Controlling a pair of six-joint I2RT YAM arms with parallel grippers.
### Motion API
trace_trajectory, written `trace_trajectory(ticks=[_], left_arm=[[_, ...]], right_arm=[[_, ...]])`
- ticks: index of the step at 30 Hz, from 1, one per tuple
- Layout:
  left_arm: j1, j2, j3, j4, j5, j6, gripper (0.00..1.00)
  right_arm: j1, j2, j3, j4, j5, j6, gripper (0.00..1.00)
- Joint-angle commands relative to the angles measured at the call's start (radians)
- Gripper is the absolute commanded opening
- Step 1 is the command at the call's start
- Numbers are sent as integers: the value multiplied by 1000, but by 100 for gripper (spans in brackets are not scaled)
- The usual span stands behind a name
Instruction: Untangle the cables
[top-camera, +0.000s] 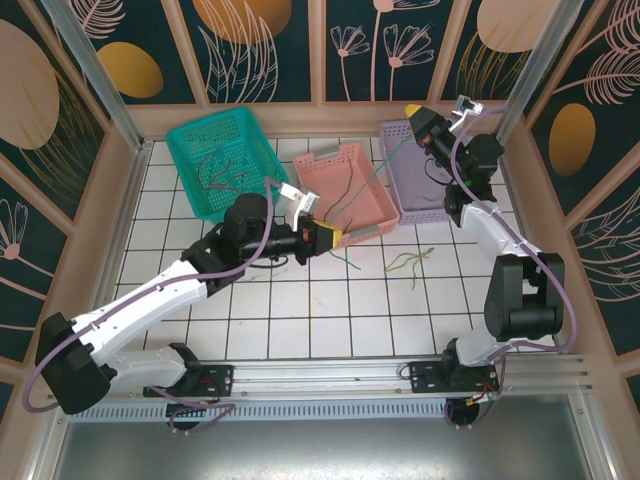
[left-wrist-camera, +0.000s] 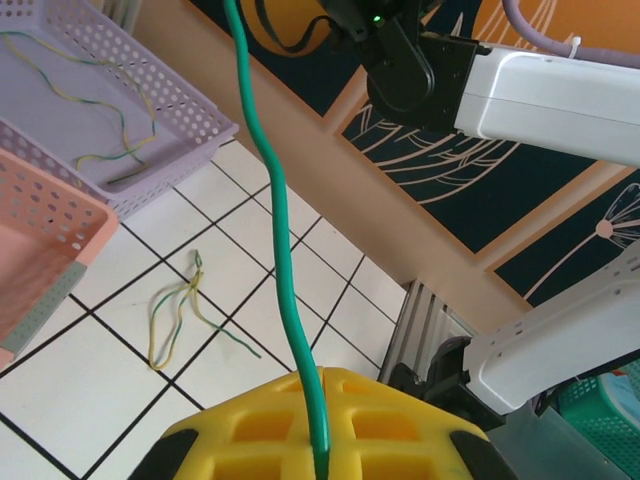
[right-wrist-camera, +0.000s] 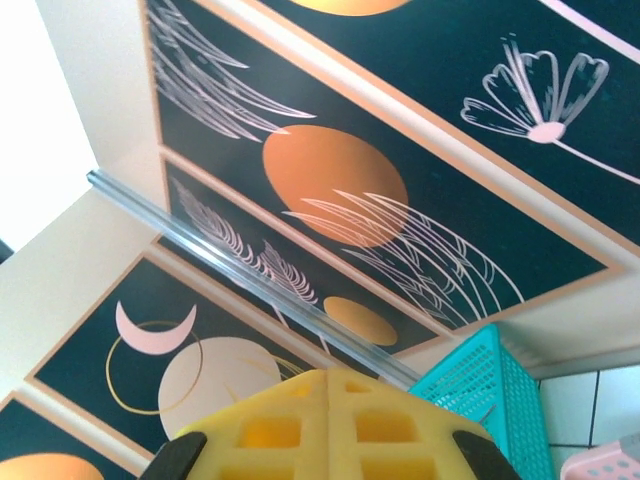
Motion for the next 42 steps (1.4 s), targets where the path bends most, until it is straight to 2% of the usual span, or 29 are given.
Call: trace_trajectory(ticks=[1, 6, 13, 16, 18, 20, 21, 22, 23, 25, 28, 31, 34, 37, 40, 42], left_arm=[[-17, -77, -49, -102, 91, -15, 0], [-16, -90, -70, -138, 88, -7, 0], [-16, -83, -108, -192, 124, -1, 0], [-16, -89, -109, -206, 91, 5, 0], [-16, -84, -79, -221, 44, 10, 0], [-17, -67, -36, -219, 4, 9, 0], [-17, -61, -19, -209, -10, 6, 0], [-16, -56, -2, -192, -25, 2, 0], [-17, -53, 1, -179, -42, 1, 0], [-17, -41, 66, -177, -63, 14, 0], [-17, -6, 137, -218, -67, 61, 0], [-16, 39, 190, -266, -60, 118, 0], [-18, 77, 224, -294, -61, 164, 0], [-16, 111, 246, -301, -53, 190, 0], [-16, 137, 260, -293, -40, 199, 0], [-17, 145, 264, -288, -35, 200, 0]], right_arm=[[-122, 30, 12, 122, 212, -96, 0], [-156, 33, 57, 143, 171, -184, 0], [-166, 18, 119, 116, 78, -417, 0], [-168, 26, 183, 15, 19, -448, 0], [-162, 31, 292, -279, 38, -431, 0], [-141, 15, 385, -585, 107, -378, 0], [-127, 4, 403, -706, 148, -328, 9], [-111, -8, 412, -809, 138, -288, 21], [-86, -25, 423, -904, 140, -268, 29], [-39, -49, 443, -1155, 191, -219, 36], [-17, -87, 371, -1353, 52, -36, 40], [18, -155, 258, -1412, -100, 73, 41], [65, -254, 196, -1435, -94, 152, 48], [115, -320, 109, -1316, -137, 281, 57], [162, -324, 88, -1270, -137, 320, 58], [183, -312, 84, -1267, -120, 321, 52]])
